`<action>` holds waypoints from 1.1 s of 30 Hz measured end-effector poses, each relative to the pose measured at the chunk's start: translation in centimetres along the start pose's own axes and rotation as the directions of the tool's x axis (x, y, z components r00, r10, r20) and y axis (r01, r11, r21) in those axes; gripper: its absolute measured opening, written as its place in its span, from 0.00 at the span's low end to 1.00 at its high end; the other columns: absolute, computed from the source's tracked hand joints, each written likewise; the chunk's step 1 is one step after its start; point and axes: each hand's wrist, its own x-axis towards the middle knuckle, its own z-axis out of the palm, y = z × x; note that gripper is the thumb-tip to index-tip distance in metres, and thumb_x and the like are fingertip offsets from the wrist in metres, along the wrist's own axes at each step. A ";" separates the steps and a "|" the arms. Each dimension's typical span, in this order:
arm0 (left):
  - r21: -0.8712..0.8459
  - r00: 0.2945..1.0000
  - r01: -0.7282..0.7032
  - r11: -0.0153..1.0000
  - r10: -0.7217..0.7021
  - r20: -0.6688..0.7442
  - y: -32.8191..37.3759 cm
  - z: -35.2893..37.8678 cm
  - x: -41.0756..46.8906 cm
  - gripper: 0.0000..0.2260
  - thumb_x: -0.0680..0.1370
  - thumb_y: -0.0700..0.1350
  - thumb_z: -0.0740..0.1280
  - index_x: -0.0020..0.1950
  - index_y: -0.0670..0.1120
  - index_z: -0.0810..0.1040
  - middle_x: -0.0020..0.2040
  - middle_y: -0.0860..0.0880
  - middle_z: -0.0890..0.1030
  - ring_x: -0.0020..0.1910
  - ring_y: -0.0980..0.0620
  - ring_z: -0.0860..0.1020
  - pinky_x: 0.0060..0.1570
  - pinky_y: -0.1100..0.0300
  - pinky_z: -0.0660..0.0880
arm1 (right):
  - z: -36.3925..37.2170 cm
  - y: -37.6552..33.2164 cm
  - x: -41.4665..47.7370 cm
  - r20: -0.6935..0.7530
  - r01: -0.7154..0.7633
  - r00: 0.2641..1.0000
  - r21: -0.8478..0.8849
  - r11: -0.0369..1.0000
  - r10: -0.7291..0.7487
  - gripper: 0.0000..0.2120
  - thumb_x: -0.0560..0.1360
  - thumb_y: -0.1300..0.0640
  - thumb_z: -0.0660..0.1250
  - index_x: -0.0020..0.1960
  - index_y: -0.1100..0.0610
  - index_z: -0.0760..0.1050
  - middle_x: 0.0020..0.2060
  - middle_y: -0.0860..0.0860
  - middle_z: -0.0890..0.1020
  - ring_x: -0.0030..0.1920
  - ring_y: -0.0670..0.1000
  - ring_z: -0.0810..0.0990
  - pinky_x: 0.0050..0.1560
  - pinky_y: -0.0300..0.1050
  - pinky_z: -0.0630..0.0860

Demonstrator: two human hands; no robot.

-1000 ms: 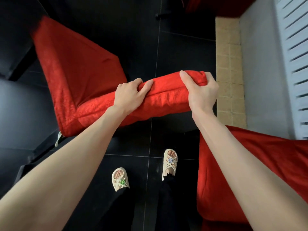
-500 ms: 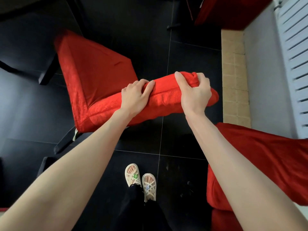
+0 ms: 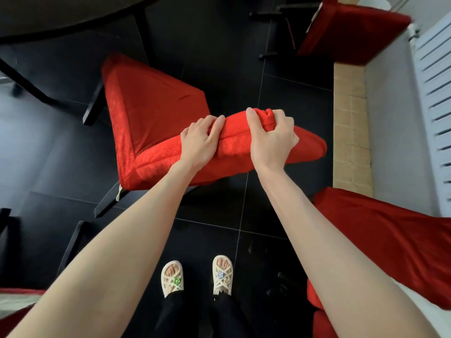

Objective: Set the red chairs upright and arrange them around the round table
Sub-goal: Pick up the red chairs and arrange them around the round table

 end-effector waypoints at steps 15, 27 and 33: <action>-0.024 0.994 0.047 0.999 -0.045 0.099 -1.8 -6.4 -2.2 0.13 0.84 0.57 0.52 0.47 0.54 0.72 0.46 0.54 0.77 0.54 0.51 0.75 0.67 0.46 0.61 | 1.1 -1.3 -3.9 0.236 -0.110 0.965 -0.024 0.994 0.113 0.20 0.74 0.29 0.48 0.53 0.37 0.71 0.71 0.44 0.70 0.79 0.56 0.47 0.73 0.56 0.35; -0.127 0.995 0.094 0.987 -0.092 0.027 -1.1 -11.3 -5.6 0.18 0.84 0.59 0.50 0.36 0.57 0.66 0.40 0.52 0.74 0.53 0.47 0.75 0.66 0.41 0.63 | 3.2 -3.0 -7.2 0.304 -0.115 0.948 0.048 0.992 0.096 0.13 0.78 0.33 0.51 0.45 0.32 0.73 0.65 0.34 0.70 0.78 0.47 0.44 0.70 0.69 0.32; -0.157 0.993 0.110 0.981 -0.117 -0.031 1.0 -11.4 -7.3 0.18 0.81 0.63 0.49 0.49 0.58 0.75 0.55 0.53 0.77 0.63 0.48 0.70 0.66 0.45 0.60 | 4.0 -2.4 -7.7 0.334 -0.069 0.940 -0.021 0.997 0.072 0.20 0.80 0.34 0.48 0.58 0.38 0.76 0.69 0.39 0.71 0.78 0.50 0.44 0.70 0.70 0.33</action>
